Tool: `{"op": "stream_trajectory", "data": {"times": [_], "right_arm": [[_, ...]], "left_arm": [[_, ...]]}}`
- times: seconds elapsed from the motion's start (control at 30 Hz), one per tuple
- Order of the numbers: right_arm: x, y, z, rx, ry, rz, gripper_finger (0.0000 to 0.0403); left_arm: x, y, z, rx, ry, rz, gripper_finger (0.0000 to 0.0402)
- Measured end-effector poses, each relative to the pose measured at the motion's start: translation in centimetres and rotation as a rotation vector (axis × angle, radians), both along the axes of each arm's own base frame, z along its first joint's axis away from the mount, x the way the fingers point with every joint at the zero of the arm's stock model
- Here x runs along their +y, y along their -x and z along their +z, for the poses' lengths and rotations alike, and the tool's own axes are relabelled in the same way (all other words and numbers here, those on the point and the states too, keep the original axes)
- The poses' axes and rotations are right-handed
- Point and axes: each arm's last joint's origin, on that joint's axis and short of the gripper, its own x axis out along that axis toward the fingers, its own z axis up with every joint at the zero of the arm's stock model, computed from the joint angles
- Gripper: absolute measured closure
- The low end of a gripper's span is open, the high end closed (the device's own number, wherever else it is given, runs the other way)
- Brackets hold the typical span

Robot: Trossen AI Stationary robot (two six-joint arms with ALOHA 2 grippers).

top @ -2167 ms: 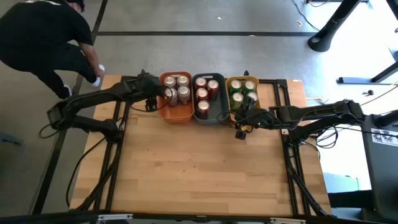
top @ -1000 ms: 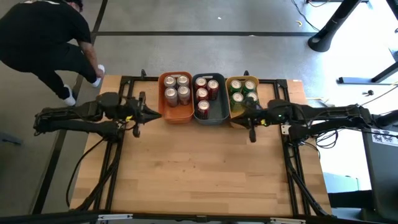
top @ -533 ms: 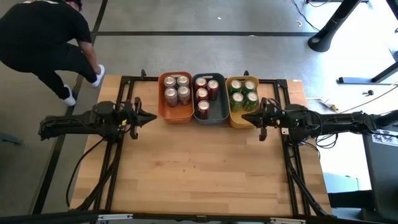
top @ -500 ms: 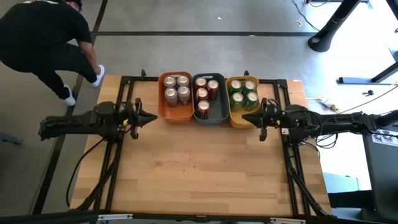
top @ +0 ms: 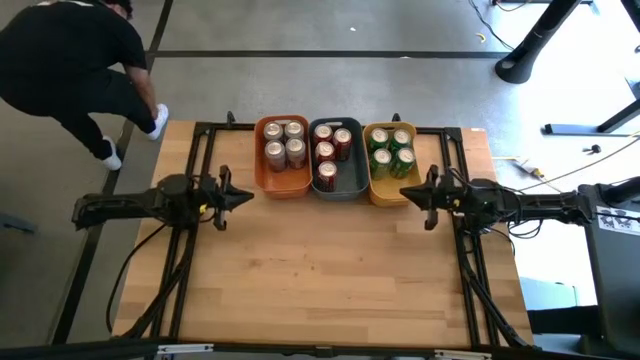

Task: Sort soda cans
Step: Return to Home Position

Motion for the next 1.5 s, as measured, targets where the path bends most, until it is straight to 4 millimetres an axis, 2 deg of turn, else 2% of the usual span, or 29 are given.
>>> {"op": "stream_trajectory", "data": {"times": [0.1,0.23,0.4,0.5,0.7,0.93,1.5], "right_arm": [[0.0,0.6,-0.8,-0.026,-0.015,0.0,0.0384],[0.0,1.1,-1.8,-0.059,-0.017,0.001,0.0384],[-0.1,1.4,-4.2,-0.077,-0.045,-0.018,0.0384],[-0.1,1.6,-4.8,-0.051,-0.063,-0.034,0.0384],[0.0,1.7,-4.8,-0.053,-0.066,-0.008,0.0384],[0.3,1.5,-5.2,-0.013,-0.085,0.101,0.0384],[0.3,1.5,-5.2,-0.012,-0.085,0.106,0.0384]], "left_arm": [[0.0,0.2,-1.0,-0.017,0.023,-0.001,0.0391],[-0.1,0.4,-1.0,-0.023,0.04,-0.018,0.0389],[-0.1,0.4,-1.5,0.027,0.079,-0.027,0.0389],[-0.1,0.4,-1.5,0.026,0.077,-0.027,0.0389],[-0.3,0.3,-1.6,0.043,0.021,-0.049,0.0389],[-0.4,0.3,-1.7,0.052,0.024,-0.044,0.0389],[-0.4,0.3,-1.7,0.053,0.017,-0.041,0.0389]]}}
